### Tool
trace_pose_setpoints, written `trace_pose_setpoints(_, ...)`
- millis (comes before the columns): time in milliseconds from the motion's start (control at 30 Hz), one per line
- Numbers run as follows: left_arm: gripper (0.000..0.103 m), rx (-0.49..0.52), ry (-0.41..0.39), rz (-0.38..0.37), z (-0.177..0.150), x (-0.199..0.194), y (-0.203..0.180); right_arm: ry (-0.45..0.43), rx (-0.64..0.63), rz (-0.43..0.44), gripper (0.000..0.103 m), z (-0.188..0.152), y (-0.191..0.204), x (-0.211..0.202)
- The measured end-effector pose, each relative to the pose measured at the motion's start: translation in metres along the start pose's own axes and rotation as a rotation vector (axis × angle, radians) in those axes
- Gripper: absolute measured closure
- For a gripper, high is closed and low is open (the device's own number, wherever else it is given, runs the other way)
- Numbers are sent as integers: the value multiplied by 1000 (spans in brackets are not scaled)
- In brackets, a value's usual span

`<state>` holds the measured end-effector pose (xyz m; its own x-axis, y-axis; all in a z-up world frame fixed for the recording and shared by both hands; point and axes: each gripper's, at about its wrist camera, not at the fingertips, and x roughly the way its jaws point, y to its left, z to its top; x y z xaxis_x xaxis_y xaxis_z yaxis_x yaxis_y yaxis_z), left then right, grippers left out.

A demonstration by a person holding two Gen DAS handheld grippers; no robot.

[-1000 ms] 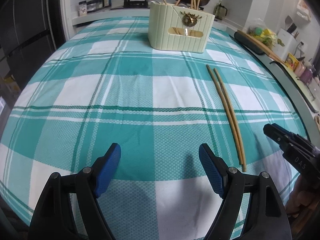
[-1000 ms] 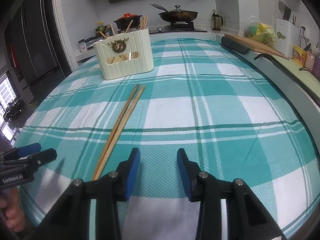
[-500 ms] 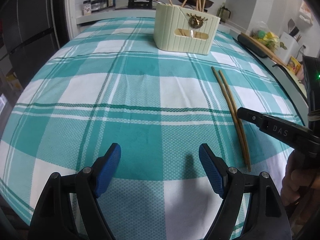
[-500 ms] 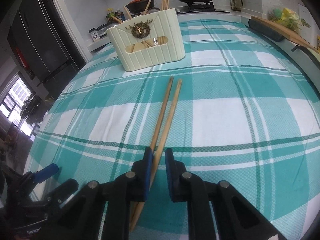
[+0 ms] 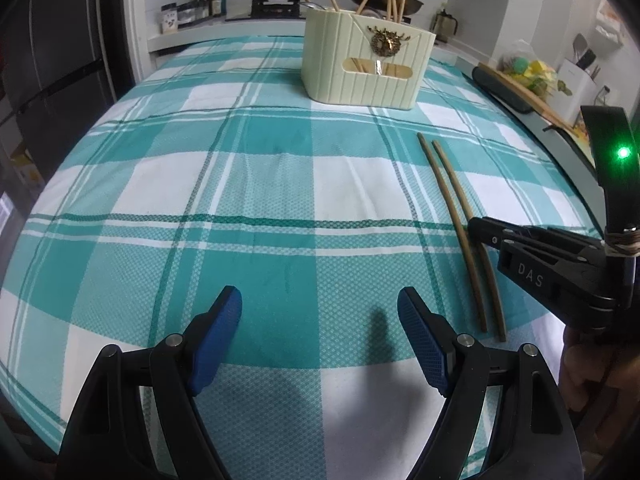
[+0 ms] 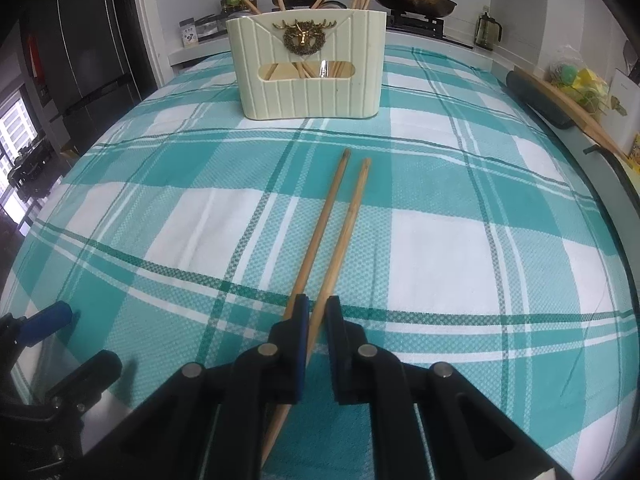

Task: Organize utensils
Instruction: 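Close the right tool on one wooden chopstick while the left tool closes on the other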

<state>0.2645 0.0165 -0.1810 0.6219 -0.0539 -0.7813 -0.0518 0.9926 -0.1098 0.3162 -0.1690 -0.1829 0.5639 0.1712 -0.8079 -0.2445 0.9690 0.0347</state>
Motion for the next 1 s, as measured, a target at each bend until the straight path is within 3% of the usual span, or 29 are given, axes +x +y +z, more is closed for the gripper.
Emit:
trace_pose_setpoints(200,21,38,-5,-53,24,-2,-16,-14,66,-48,96,-12,-27,-8)
trace_pose_setpoints(300,21,115,9,-103,40,4,-42,-23,81,-89,96,-20,-43,-14)
trace_pose_setpoints(500,22,284,35,-54,52,45,-97,-33,124,-150,96,-36,-72,-25)
trace_pose_setpoints(633,36,338,67,5,47,67,-112,-38,138,-166,96,-45,-82,-31)
trace_pose_setpoints(700,41,351,46,10,45,65,-114,-43,142,-170,96,-49,-86,-34)
trace_pose_setpoints(733,48,359,44,1,44,64,-115,-45,144,-170,96,-50,-87,-35)
trace_pose_setpoints(767,64,364,42,-3,43,63,-116,-48,146,-169,96,-51,-87,-35)
trace_pose_setpoints(800,73,368,40,-2,43,62,-117,-51,145,-169,96,-52,-88,-35)
trace_pose_setpoints(833,92,367,40,4,43,62,-117,-53,143,-169,96,-52,-88,-35)
trace_pose_setpoints(867,98,358,40,14,42,62,-116,-55,143,-170,96,-52,-87,-35)
trace_pose_setpoints(1000,99,288,37,30,41,59,-101,-63,146,-169,96,-53,-87,-35)
